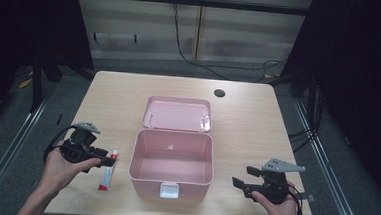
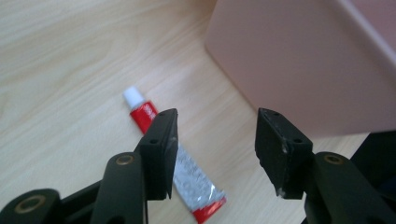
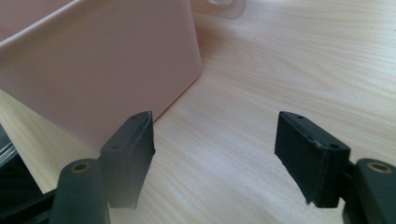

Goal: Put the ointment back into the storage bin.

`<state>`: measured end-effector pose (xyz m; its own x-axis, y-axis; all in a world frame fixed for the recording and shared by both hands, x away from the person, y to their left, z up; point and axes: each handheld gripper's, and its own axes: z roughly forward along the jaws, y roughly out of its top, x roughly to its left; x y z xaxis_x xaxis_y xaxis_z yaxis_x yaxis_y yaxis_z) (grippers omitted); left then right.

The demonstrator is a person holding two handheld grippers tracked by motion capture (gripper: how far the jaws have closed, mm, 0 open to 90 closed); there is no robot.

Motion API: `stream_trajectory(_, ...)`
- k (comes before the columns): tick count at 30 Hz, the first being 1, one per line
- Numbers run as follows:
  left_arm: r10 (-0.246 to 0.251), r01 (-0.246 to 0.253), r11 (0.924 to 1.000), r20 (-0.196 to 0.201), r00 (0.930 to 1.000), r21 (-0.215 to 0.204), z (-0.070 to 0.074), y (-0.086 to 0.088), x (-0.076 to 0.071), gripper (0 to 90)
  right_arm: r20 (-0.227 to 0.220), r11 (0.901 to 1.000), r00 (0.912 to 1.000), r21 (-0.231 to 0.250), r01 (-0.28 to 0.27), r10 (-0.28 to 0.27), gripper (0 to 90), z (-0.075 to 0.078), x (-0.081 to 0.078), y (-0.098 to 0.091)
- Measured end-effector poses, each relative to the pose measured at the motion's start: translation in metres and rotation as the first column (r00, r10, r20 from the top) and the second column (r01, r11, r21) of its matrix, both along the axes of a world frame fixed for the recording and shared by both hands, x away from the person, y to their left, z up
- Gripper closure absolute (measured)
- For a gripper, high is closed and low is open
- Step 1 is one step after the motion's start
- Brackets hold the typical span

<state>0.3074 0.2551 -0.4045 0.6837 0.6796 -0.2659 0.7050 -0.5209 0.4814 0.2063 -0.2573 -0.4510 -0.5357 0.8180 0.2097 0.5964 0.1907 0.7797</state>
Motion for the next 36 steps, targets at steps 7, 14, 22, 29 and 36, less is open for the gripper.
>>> stream_trajectory(7, 0.016, -0.012, 0.9957, -0.040, 0.9991, 0.092, -0.009, -0.005, 0.006, 50.5, 0.008, 1.0000, 1.0000, 0.009, -0.002, 0.001, 27.2, 0.001, -0.001, -0.001)
stream_trajectory(14, 0.050, -0.040, 0.9902, -0.074, 0.9960, 0.134, -0.019, -0.006, 0.012, 50.5, -0.006, 1.0000, 1.0000, 0.007, 0.000, 0.000, 26.8, 0.000, 0.000, -0.001)
stream_trajectory(22, 0.073, -0.052, 0.9799, -0.101, 0.9922, 0.192, -0.031, -0.009, 0.019, 51.4, 0.013, 1.0000, 0.9999, -0.005, 0.003, -0.003, 27.4, 0.001, 0.000, -0.001)
stream_trajectory(29, 0.081, -0.053, 0.9766, -0.125, 0.9889, 0.208, -0.036, -0.011, 0.022, 52.2, 0.004, 1.0000, 0.9999, -0.001, 0.010, -0.010, 27.5, 0.000, 0.001, -0.001)
stream_trajectory(36, 0.100, -0.069, 0.9743, -0.139, 0.9852, 0.214, -0.049, -0.011, 0.024, 52.0, -0.002, 1.0000, 1.0000, -0.002, 0.007, -0.007, 27.4, -0.001, 0.001, 0.000)
